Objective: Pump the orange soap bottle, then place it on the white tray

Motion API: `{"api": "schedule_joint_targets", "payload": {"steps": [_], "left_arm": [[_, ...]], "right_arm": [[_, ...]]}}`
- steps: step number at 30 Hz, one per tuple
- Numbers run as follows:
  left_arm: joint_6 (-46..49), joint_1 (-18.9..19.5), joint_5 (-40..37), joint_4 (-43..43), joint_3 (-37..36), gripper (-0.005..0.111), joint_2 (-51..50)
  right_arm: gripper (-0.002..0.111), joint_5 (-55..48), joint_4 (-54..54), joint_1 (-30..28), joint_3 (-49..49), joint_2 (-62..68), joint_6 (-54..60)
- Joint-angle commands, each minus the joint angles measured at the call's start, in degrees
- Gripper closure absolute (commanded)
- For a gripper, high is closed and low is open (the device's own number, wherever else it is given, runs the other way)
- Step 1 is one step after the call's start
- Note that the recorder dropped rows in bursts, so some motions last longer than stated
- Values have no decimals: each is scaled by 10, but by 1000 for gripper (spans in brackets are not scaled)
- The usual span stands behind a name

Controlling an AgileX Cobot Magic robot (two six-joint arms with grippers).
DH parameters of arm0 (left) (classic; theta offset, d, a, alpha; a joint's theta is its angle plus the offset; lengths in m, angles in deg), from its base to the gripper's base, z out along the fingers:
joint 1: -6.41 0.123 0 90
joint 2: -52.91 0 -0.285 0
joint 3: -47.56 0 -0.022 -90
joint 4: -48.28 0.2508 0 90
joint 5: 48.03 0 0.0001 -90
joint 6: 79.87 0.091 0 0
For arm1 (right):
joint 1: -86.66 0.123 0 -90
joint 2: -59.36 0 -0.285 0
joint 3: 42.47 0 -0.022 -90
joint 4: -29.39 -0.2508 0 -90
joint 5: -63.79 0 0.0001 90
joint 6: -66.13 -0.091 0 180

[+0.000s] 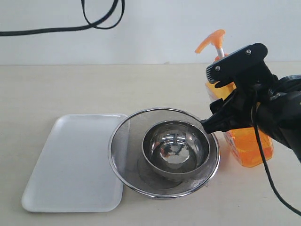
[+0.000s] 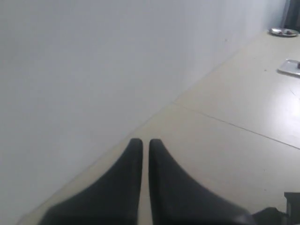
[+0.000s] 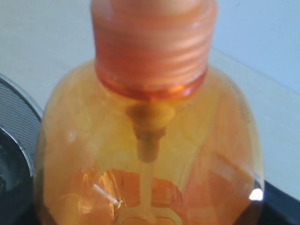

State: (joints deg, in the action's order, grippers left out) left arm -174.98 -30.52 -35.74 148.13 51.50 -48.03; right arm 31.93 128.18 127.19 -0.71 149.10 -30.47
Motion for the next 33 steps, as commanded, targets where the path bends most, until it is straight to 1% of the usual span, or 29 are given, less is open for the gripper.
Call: {"api": "schedule_joint_targets", "payload": {"steps": [1,5,11,16,17,18,21,23,24,25,26,27,28,29,30,33], "left_arm": [[12,-3,-48,1,1,102,30],[26,-3,-68,1,-20,102,59],[46,-3,-110,1,-83,102,108],[49,-3,-188,1,-141,102,167],[49,-3,-200,1,-152,102,179],[50,-3,-219,1,-176,102,213],[50,-3,-229,1,-214,102,263],[54,-3,-263,-11,-251,102,303],[82,-3,-296,-50,-278,102,326],[102,-3,-305,-74,-290,102,334],[168,-3,-324,-149,-310,102,352],[200,-3,-333,-183,-316,102,359],[275,-3,-359,-263,-325,102,370],[308,-3,-376,-298,-327,102,375],[343,-3,-401,-339,-327,102,382],[382,-3,-438,-381,-327,102,398]], "right_arm": [[108,-8,11,0,-6,-7,-2],[108,-7,11,0,-6,-7,-2],[108,-9,11,0,-6,-7,2],[108,-47,11,0,-18,-7,36],[108,-57,11,0,-25,-7,39],[108,-70,11,0,-45,-7,56],[108,-76,11,0,-81,-7,103],[108,-76,11,0,-118,-7,139],[108,-87,11,0,-141,-7,150],[108,-93,11,0,-154,-7,154],[108,-105,11,0,-179,-8,160],[108,-106,11,0,-193,-8,162],[108,-96,11,0,-217,-8,162],[108,-76,11,0,-230,-8,160],[108,-20,11,0,-248,-8,154],[108,122,11,0,-282,-8,122]]}}
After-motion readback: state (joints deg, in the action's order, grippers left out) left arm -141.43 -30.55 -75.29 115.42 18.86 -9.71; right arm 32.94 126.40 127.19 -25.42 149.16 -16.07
